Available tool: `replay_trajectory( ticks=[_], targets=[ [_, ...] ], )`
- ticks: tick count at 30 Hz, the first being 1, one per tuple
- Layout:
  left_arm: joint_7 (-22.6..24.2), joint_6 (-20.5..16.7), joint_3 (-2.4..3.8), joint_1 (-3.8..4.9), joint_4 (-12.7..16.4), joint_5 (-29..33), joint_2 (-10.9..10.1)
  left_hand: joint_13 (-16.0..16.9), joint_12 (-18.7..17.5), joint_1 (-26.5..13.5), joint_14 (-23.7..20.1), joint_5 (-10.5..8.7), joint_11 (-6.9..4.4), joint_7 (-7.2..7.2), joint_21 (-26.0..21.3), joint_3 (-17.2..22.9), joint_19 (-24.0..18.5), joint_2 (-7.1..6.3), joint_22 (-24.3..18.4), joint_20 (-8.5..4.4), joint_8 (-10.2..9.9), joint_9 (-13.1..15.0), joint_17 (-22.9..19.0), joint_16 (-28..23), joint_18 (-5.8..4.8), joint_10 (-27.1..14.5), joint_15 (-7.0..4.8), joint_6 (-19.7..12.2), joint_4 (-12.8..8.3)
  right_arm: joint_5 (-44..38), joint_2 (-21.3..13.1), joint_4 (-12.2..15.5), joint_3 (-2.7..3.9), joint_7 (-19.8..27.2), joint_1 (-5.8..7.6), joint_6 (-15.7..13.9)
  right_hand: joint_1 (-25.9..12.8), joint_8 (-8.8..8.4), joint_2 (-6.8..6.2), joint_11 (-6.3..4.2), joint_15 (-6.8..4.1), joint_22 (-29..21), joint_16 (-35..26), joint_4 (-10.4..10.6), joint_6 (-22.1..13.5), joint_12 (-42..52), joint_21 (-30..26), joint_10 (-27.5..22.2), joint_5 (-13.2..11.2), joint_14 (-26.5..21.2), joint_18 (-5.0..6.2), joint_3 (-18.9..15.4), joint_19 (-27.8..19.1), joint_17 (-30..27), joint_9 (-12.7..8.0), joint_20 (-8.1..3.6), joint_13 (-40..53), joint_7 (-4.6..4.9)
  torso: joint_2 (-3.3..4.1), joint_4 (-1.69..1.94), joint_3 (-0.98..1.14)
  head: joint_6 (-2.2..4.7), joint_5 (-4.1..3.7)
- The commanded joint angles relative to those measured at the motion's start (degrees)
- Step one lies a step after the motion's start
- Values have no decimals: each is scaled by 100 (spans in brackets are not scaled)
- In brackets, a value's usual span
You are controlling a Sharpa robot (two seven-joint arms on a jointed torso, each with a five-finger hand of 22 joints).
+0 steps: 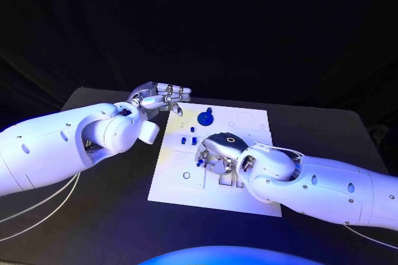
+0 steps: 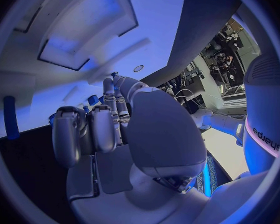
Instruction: Assemble the parts on the task board
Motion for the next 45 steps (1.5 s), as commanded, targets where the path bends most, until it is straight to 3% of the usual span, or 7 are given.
replay_trajectory(
  ticks=[1,11,16,24,30,39,45],
  targets=[
    [-3,120,3,4,14,-12,15,-5,24,-1,-20,-23,-12,11,-38,-12,29,29,-5,-7,-4,-7,-5,-23,74,-40,33,-31,-32,-176,12,-16,-1,-17,-6,52,-40,19,7,-22,-41,1081,-2,-28,26,-27,-18,27,21,238,-53,3,141,-7,10,-35,-6,-7,3,2,-1,-4,-4],
    [-25,136,3,4,11,-13,24,-5,26,-11,-21,-23,-9,13,-42,-20,30,28,-9,-5,-3,-7,-8,-25,73,-46,35,-35,-29,-223,91,-58,-6,-64,-11,254,-47,19,11,-22,-41,1081,-1,-29,26,-29,-21,29,21,238,-53,3,140,-6,12,-35,-6,-7,-5,14,1,-16,1],
    [-36,145,3,4,10,-17,28,-5,26,-11,-21,-23,-9,13,-42,-20,30,28,-9,-5,-3,-7,-8,-25,73,-46,35,-35,-29,-277,139,-72,-15,-106,-13,494,-52,19,13,-22,-41,1078,-4,-30,26,-30,-26,30,19,237,-52,2,137,-11,13,-35,-6,-7,-5,2,-2,-10,15],
    [-45,140,3,4,8,-23,29,-5,28,-13,-21,-23,-8,14,-46,-23,31,29,-12,-3,-2,-8,-11,-26,73,-51,37,-39,-30,-297,166,-59,-24,-127,-15,596,-143,2,-7,-16,-35,1067,-20,-33,0,-61,-55,13,32,230,-45,-36,122,-37,24,-31,-13,-4,-4,0,-2,-7,18],
    [-55,140,3,5,3,-25,29,-5,28,-13,-21,-23,-8,14,-46,-23,31,29,-12,-3,-2,-8,-11,-26,73,-51,37,-39,-30,-310,140,-65,-27,-193,-16,305,-496,-375,-199,220,150,902,-128,72,-631,-401,-409,-583,11,181,26,-190,-65,-198,-118,90,-177,228,-7,0,-1,13,12],
    [-61,144,3,4,-16,-25,29,-4,38,-97,-18,-25,4,23,-70,-75,34,29,-29,10,1,-11,-21,-28,69,-73,52,-57,18,-333,-115,158,-18,-226,-1,-85,-571,-409,-229,252,182,825,-225,70,-689,-391,-577,-699,11,139,68,-271,-146,-341,-135,152,-223,233,-6,-7,4,46,4],
    [-68,156,2,4,-32,-25,20,-2,45,-128,-16,-24,5,22,-83,-100,37,30,-39,16,4,-11,-25,-28,70,-80,55,-63,35,-259,-605,580,28,-280,208,-199,-633,-391,-262,237,173,836,-235,87,-644,-334,-559,-672,-20,138,65,-342,-128,-357,-127,159,-226,216,-7,-6,-3,82,-58]
  ],
)
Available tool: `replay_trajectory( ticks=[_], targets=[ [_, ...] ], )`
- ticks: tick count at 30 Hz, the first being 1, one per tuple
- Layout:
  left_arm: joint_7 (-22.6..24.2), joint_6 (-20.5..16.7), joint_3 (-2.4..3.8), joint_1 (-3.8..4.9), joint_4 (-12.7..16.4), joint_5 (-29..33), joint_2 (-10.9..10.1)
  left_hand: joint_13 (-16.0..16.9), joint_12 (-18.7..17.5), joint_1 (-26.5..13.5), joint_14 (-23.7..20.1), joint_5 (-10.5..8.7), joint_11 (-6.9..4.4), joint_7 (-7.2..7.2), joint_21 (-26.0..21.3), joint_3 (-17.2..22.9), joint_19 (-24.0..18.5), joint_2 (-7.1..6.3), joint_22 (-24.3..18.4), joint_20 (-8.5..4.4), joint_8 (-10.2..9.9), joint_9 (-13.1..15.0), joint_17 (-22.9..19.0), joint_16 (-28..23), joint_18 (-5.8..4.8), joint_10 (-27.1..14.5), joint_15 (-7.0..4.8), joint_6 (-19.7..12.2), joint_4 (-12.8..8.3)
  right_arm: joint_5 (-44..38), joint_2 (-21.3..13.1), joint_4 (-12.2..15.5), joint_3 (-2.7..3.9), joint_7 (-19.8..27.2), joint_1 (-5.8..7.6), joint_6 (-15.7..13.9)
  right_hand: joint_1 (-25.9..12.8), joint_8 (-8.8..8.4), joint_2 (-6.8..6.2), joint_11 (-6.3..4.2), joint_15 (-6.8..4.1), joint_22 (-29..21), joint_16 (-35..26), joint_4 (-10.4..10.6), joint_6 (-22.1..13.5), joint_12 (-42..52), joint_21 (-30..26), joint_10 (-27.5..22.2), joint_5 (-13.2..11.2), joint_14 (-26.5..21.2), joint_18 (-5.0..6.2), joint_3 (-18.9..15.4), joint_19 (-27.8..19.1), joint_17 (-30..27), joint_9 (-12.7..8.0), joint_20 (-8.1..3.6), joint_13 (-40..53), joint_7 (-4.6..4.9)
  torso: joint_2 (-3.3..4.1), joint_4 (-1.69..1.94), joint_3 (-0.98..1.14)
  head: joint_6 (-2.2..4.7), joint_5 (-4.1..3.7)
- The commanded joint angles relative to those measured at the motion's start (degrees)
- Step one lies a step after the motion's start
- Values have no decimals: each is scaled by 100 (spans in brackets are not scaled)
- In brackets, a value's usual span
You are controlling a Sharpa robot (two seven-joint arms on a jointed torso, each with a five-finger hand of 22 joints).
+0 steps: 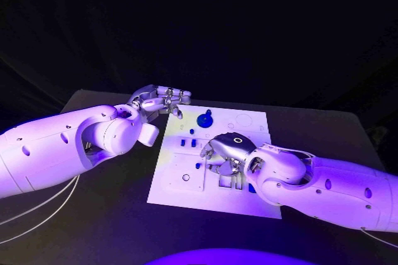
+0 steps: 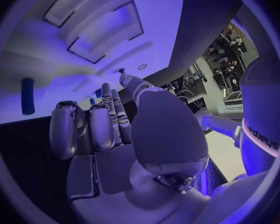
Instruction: Assemble the parts on the task board
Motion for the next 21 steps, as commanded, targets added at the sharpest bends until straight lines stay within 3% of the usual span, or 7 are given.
replay_trajectory(
  ticks=[1,6,10,16,21],
  targets=[
    [10,102,3,4,1,-18,3,-2,21,-36,4,-24,-7,-9,-17,-28,37,0,-6,16,4,-5,-7,-28,70,-28,35,-31,-5,-8,-281,253,35,-118,153,-211,-77,36,-6,-19,25,839,-24,2,35,34,-2,14,-30,118,65,-42,6,-12,6,24,0,-22,0,-2,-6,31,-49],
    [5,104,3,4,0,-18,-4,-2,23,-32,4,-23,-8,-11,-19,-30,37,0,-8,16,4,-5,-8,-28,71,-29,35,-32,-8,91,-694,438,63,-198,437,-16,-94,40,-3,-59,-1,839,-28,12,51,66,-6,9,-66,119,67,-82,9,-21,8,13,-7,-100,-1,-11,-6,64,-105],
    [3,109,3,5,-1,-18,-4,0,28,-18,4,-23,-13,-16,-25,-32,40,4,-13,16,8,-5,-11,-29,73,-31,32,-32,-17,145,-920,365,72,-229,583,214,-112,33,-43,-75,-16,814,-50,18,48,69,-61,-53,-113,113,78,-153,-15,-51,5,-2,-26,-132,-3,5,-9,88,-152],
    [-6,115,-9,5,-8,-18,-5,0,28,-18,4,-23,-13,-16,-25,-32,40,4,-13,16,8,-5,-11,-29,73,-31,32,-32,-17,135,-1007,167,69,-176,637,458,-91,17,-74,-45,0,676,-102,43,37,52,-366,-343,-105,95,137,-419,-158,-125,-3,1,-96,-134,3,11,0,110,-156],
    [-13,123,-34,5,-10,-18,-6,0,28,-18,4,-23,-13,-16,-25,-32,40,4,-13,16,8,-5,-11,-29,73,-31,32,-32,-17,129,-988,62,56,-118,591,651,-42,-5,-50,-37,9,659,-104,65,1,111,-410,-419,-28,95,142,-599,-166,-128,-15,9,-123,-189,6,14,-3,104,-155]
  ],
)
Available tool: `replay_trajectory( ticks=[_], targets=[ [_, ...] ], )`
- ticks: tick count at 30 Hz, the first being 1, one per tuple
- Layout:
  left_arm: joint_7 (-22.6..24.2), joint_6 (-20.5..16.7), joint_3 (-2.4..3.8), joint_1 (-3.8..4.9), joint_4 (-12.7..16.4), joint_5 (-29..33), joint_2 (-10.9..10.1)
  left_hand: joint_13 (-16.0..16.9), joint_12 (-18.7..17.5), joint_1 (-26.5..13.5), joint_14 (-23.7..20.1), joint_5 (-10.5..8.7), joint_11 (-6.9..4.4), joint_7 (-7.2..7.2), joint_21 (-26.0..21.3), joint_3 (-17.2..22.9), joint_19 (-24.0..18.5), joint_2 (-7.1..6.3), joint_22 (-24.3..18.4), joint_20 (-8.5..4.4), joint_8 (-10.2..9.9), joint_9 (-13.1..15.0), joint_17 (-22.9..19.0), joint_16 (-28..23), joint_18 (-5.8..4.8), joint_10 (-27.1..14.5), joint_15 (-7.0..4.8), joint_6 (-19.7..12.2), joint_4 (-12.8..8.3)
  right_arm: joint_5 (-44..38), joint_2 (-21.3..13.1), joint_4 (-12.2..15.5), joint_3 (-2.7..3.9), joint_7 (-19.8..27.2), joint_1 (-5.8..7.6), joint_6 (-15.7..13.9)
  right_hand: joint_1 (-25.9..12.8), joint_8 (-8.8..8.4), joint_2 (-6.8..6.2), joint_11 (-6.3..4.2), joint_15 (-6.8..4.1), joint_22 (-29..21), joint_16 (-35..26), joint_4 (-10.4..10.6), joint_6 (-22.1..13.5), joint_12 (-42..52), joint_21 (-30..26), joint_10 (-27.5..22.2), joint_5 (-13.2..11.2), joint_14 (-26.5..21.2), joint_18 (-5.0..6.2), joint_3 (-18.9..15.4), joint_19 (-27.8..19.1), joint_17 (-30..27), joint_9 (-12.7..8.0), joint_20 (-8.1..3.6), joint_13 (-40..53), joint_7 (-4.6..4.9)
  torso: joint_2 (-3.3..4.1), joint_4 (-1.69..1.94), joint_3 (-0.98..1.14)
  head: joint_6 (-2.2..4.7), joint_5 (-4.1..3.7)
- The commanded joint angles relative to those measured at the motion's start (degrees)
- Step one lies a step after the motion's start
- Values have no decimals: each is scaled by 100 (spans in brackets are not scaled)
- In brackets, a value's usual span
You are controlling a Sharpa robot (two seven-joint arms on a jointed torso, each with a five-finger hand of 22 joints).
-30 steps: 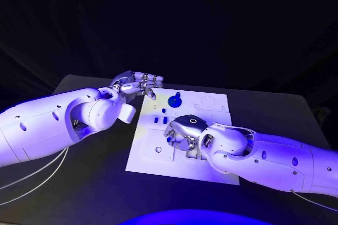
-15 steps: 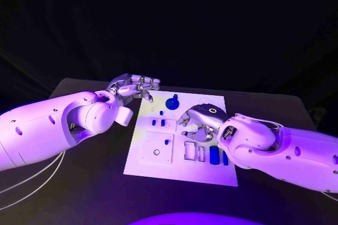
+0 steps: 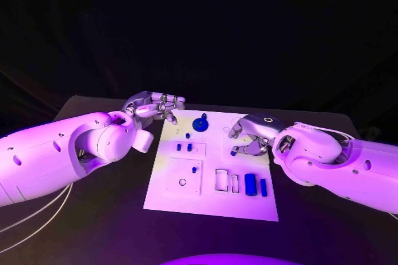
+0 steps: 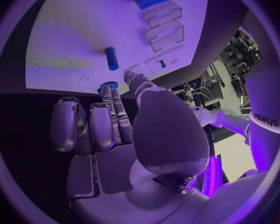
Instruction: Assemble the parts on the task board
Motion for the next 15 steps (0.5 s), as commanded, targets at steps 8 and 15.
replay_trajectory(
  ticks=[8,15],
  targets=[
    [-19,119,-12,4,4,-6,4,2,35,-19,5,-23,-12,-15,-33,-42,44,7,-12,17,12,-5,-8,-29,75,-35,31,-34,-18,6,73,-145,-23,38,-93,615,144,-19,109,-1,-1,653,-9,3,-26,157,-30,0,80,104,51,-171,-11,13,-16,-12,-18,-113,5,7,-4,-14,-8],
    [-17,112,-14,4,13,-3,-9,2,35,-19,5,-23,-12,-15,-33,-42,44,7,-12,17,12,-5,-8,-29,75,-35,31,-34,-18,-35,104,-195,-28,-24,-130,599,269,22,241,-36,-27,658,-23,-21,75,267,-30,106,106,103,50,-89,6,-11,0,-34,-30,-94,9,-3,-7,-16,-24]
  ],
)
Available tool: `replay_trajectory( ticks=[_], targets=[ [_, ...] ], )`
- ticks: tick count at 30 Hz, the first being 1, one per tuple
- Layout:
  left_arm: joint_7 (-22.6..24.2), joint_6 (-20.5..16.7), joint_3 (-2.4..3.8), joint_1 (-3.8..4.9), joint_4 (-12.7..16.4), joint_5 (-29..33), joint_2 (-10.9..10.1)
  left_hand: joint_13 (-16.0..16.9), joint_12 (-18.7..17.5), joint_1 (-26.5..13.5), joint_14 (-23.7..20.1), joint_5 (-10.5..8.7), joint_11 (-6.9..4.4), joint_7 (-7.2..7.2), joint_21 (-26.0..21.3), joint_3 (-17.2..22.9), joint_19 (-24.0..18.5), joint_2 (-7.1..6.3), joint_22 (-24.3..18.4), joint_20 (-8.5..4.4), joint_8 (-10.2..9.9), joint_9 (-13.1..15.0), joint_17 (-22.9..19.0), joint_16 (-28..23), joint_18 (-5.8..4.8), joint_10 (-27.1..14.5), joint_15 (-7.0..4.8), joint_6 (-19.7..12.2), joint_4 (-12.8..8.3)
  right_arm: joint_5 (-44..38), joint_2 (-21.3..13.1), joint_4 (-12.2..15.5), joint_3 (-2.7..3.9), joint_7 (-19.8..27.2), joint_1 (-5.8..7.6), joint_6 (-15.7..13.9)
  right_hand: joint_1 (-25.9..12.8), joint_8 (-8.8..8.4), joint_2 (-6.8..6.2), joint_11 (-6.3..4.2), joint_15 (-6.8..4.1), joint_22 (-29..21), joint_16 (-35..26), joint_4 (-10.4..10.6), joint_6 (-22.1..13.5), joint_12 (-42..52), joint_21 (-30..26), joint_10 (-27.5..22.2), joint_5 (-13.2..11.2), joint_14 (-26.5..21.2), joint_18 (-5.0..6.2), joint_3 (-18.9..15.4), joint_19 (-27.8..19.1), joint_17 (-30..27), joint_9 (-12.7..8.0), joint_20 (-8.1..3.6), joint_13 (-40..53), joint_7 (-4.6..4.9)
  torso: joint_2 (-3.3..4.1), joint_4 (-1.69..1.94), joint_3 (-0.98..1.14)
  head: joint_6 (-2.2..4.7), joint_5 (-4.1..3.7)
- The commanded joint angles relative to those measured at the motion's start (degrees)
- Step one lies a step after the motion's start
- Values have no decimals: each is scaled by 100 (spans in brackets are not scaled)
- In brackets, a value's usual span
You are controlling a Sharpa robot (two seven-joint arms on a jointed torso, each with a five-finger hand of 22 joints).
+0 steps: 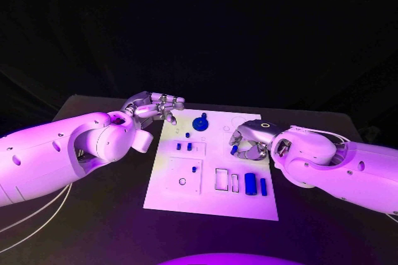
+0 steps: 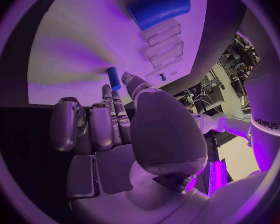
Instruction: Assemble the parts on the task board
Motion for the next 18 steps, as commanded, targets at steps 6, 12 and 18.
replay_trajectory(
  ticks=[6,12,18],
  targets=[
    [9,94,2,5,17,-3,-1,1,36,-19,5,-23,-12,-15,-34,-26,24,7,-5,-3,12,-6,-9,-29,75,-35,31,-34,-2,-61,47,-50,-2,-34,-23,70,156,91,152,-54,-79,765,-1,-19,247,142,210,346,-35,119,4,235,127,25,41,-76,-25,24,2,2,6,-11,-15],
    [8,94,2,5,15,-3,-3,1,36,-19,5,-23,-12,-15,-34,-26,24,7,-5,-3,12,-6,-9,-29,75,-35,31,-34,-2,-40,97,-74,-2,-8,-38,-44,239,196,270,-141,-142,866,55,-56,519,203,400,729,-169,149,-37,467,229,96,98,-132,-28,-22,-2,-1,5,-20,-20],
    [6,95,2,5,15,-3,-2,1,36,-19,5,-23,-12,-15,-34,-26,24,7,-5,-3,12,-6,-9,-29,75,-35,31,-34,-2,-38,136,-110,-2,-45,-49,-203,231,268,329,-199,-187,909,75,-66,674,207,475,934,-228,159,-54,545,267,120,144,-173,-20,-75,-1,-5,3,-25,-29]
  ],
)
